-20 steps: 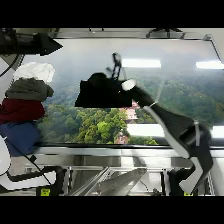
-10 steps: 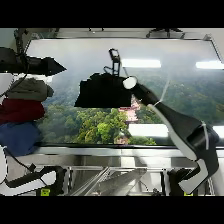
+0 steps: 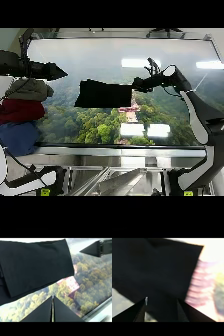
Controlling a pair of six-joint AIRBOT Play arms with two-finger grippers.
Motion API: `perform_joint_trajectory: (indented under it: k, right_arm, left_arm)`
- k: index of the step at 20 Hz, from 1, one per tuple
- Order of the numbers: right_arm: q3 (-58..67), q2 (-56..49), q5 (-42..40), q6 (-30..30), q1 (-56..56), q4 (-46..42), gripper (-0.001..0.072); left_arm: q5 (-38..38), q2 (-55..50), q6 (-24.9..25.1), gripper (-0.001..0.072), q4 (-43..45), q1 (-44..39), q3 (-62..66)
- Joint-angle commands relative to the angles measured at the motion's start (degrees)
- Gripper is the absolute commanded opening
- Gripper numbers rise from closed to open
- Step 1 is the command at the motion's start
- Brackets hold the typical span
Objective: Fold the shirts.
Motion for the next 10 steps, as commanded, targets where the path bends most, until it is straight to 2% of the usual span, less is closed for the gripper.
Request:
perform_joint_trajectory:
  k: [1,6,10]
  right_arm:
    - [-0.2,-5.3,0.3,0.8,0.0,0.0,0.0441]
    - [-0.2,-9.7,-1.0,-5.8,2.8,10.7,0.0441]
    - [0.3,-9.9,-4.5,-7.0,5.7,12.6,0.0431]
  left_arm:
    - [-0.7,0.0,0.5,0.0014,0.0,0.0,0.0]
    - [-0.7,0.0,1.8,0.0014,0.0,0.0,0.0]
    - [-0.7,0.0,1.9,0.0014,0.0,0.0,0.0]
